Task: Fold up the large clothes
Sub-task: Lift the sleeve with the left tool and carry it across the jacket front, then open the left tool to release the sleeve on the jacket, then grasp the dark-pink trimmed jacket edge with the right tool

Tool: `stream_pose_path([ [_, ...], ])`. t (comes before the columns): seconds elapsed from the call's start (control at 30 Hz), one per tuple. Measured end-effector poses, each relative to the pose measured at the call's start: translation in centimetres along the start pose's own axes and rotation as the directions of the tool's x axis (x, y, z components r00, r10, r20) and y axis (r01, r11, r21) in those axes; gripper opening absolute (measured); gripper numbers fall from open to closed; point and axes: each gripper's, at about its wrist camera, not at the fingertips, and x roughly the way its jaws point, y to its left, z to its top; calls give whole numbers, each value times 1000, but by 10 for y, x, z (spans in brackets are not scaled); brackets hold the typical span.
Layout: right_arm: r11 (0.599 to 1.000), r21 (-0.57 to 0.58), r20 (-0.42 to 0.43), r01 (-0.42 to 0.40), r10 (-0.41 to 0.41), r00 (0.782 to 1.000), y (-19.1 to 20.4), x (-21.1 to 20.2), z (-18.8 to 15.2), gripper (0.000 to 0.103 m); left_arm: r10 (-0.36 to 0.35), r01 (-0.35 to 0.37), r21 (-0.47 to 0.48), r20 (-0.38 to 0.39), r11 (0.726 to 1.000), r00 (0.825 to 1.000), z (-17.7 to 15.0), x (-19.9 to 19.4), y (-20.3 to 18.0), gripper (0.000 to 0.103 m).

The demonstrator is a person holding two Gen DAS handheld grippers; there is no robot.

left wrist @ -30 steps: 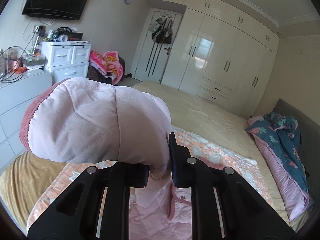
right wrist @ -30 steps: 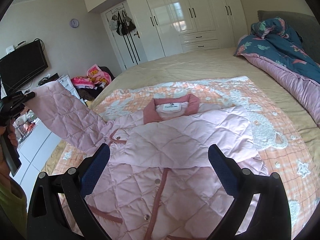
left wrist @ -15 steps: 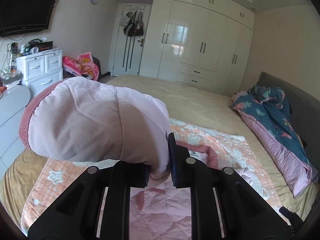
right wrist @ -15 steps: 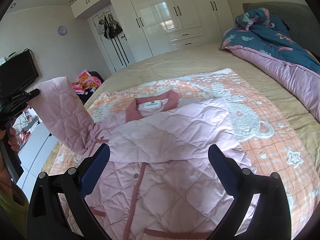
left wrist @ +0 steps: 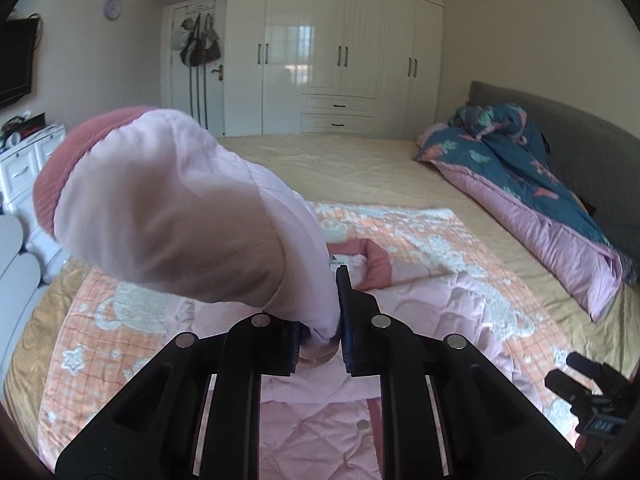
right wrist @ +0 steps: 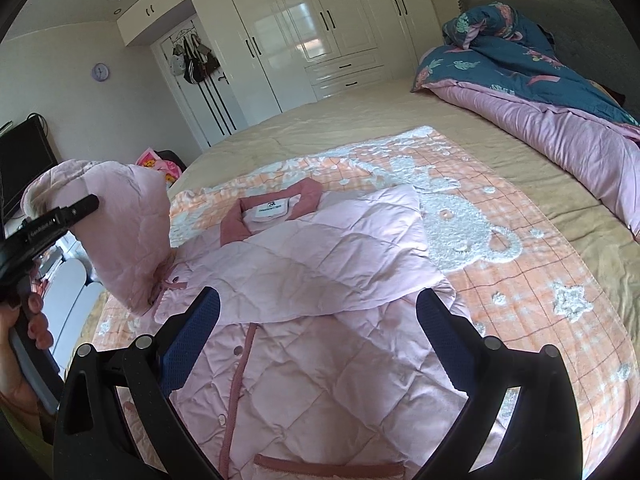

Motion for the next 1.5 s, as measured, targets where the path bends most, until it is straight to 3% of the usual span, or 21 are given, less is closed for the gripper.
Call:
stream_pose_path([
  [0.53,991,113,-1,68,-68,998,-40,-3,-1,98,-52,71,168,-115,983,992,-50,32,-56,9],
  [1.1,976,180,-1,122,-123,992,-72,-8,0,98,-29,102,319,-225,942,974,-107,72,-104,13],
  [1.2,976,178,-7,123,-124,992,-72,-6,-1,98,-32,119,338,-253,934,967,-114,77,-108,26],
  [1.27,976,176,-11,126,-126,992,-72,-5,-1,98,-34,136,360,-276,923,961,-118,77,-114,61],
  [1.3,977,175,-12,125,-125,992,-72,-4,-1,98,-41,145,368,-276,919,960,-120,76,-116,66],
  [1.4,976,178,-16,128,-128,992,-72,-2,-1,98,-50,174,419,-291,891,956,-128,72,-125,67],
  [1.5,976,172,-24,131,-129,991,-71,2,-2,98,-98,228,390,-326,892,940,-131,65,-118,82],
])
